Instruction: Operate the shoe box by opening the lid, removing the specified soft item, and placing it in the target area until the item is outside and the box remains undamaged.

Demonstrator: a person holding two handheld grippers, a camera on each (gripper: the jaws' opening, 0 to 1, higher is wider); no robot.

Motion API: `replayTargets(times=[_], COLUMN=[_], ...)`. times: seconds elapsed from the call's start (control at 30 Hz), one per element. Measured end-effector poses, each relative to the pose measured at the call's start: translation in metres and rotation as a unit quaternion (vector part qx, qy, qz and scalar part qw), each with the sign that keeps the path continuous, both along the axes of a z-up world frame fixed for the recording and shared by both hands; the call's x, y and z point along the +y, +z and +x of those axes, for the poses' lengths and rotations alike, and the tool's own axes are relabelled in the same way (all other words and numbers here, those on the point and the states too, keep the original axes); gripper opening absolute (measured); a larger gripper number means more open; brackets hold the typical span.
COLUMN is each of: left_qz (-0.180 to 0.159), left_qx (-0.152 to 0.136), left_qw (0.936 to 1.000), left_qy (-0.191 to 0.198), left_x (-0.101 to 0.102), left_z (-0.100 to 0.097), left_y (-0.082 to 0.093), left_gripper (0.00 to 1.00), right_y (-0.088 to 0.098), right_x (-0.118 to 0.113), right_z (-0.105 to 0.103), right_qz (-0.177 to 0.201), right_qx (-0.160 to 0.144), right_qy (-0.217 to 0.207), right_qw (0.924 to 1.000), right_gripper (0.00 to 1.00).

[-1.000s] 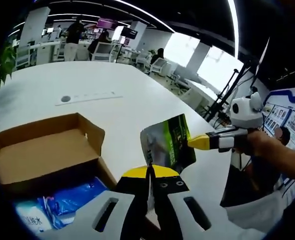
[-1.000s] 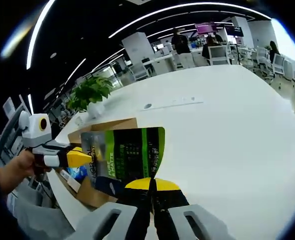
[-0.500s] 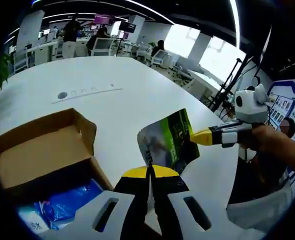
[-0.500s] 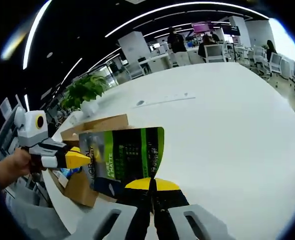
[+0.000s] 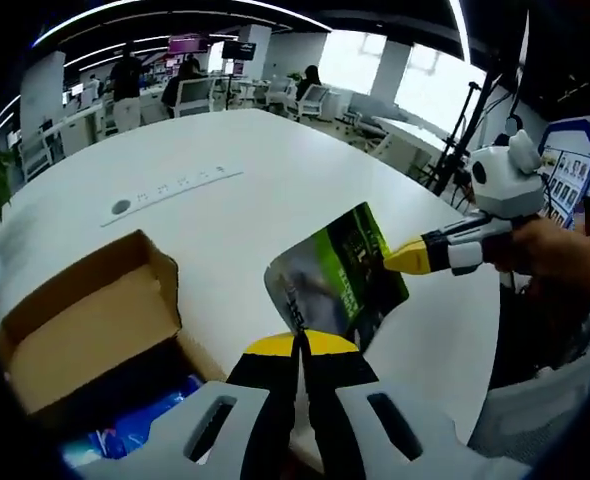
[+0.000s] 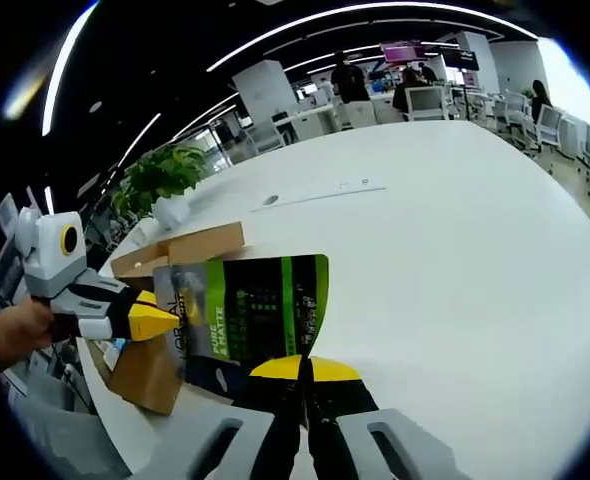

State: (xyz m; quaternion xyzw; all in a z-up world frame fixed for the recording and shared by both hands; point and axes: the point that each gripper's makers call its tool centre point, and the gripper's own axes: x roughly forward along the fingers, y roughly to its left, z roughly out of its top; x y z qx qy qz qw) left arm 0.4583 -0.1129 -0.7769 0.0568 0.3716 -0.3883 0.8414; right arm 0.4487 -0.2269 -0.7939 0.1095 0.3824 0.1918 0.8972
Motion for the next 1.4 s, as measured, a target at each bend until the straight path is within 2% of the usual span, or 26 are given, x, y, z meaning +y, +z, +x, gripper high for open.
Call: replayTargets(times=[0.27, 0.43, 0.8, 1.13, 1.4], left_qz=[0.048, 0.061, 0.121, 0.13, 0.119], left_qx=[-0.039, -0.04, -0.074, -0.074, -0.063], left_qw=[0.9968, 0.9955, 0.9828, 0.9809, 0.985], left_qy=[-0.05, -0.06, -0.119, -0.124, -0.107], left_x=[-0.005, -0.006, -0.01, -0.011, -0.01], left_z=[0.001, 0.004, 0.008, 0.01, 0.013], left_y=[-0.007, -0.011, -0.021, -0.027, -0.027], left_gripper=[0.0, 0.0, 0.0, 0.0, 0.01], right_y=[-0.007, -0.01, -0.019, -0.028, -0.034], right_x=[-0.004, -0.006, -0.01, -0.016, -0.016], right_z=[0.004, 0.005, 0.012, 0.017, 0.019], right_qz=[0.0, -0.006, -0.025, -0.026, -0.027], right_qx=[-0.001, -0.003, -0.017, -0.022, -0.021], right_qy=[-0.008, -0.007, -0.008, -0.018, -0.027], right_qw=[1.0, 1.0, 0.9995, 0.9992, 0.9991], right_gripper=[0.0, 0.0, 0.0, 0.0, 0.0])
